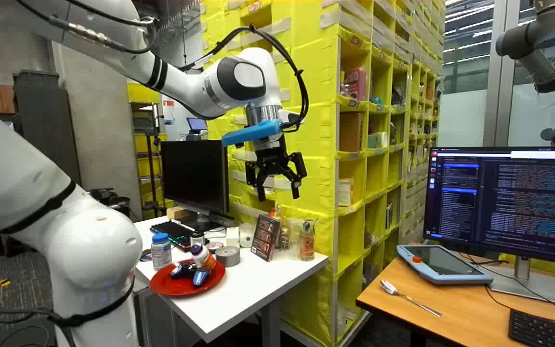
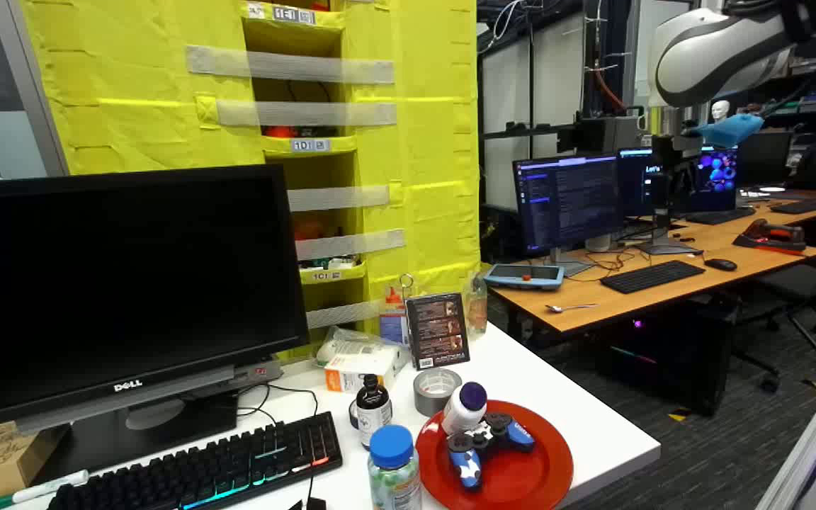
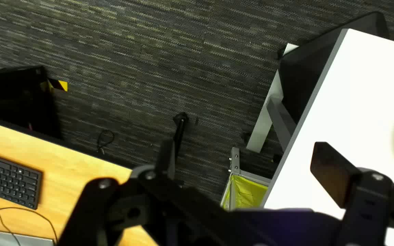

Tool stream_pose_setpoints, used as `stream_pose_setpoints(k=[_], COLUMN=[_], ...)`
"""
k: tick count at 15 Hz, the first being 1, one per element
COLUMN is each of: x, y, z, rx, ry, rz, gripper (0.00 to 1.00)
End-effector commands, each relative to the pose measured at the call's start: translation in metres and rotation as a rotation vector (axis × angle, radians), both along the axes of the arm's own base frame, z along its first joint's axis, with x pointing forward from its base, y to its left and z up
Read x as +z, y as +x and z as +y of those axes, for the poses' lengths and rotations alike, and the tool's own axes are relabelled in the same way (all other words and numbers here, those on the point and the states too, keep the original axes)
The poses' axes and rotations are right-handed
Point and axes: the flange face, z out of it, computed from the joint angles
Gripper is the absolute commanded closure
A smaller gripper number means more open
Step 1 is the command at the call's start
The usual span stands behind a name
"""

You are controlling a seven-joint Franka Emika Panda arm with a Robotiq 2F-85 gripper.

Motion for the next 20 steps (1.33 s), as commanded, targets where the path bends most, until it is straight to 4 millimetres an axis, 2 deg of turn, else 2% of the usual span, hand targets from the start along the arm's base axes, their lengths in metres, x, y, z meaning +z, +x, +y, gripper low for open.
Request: stream_pose_setpoints(k=[1,20], x=[0.0007,0.001], y=[0.0001,0.0045], z=[0.0001,-0.0045], rx=[0.0,0.001], ry=[0.0,0.008], rz=[0.0,0.009], gripper=[0.0,0.0])
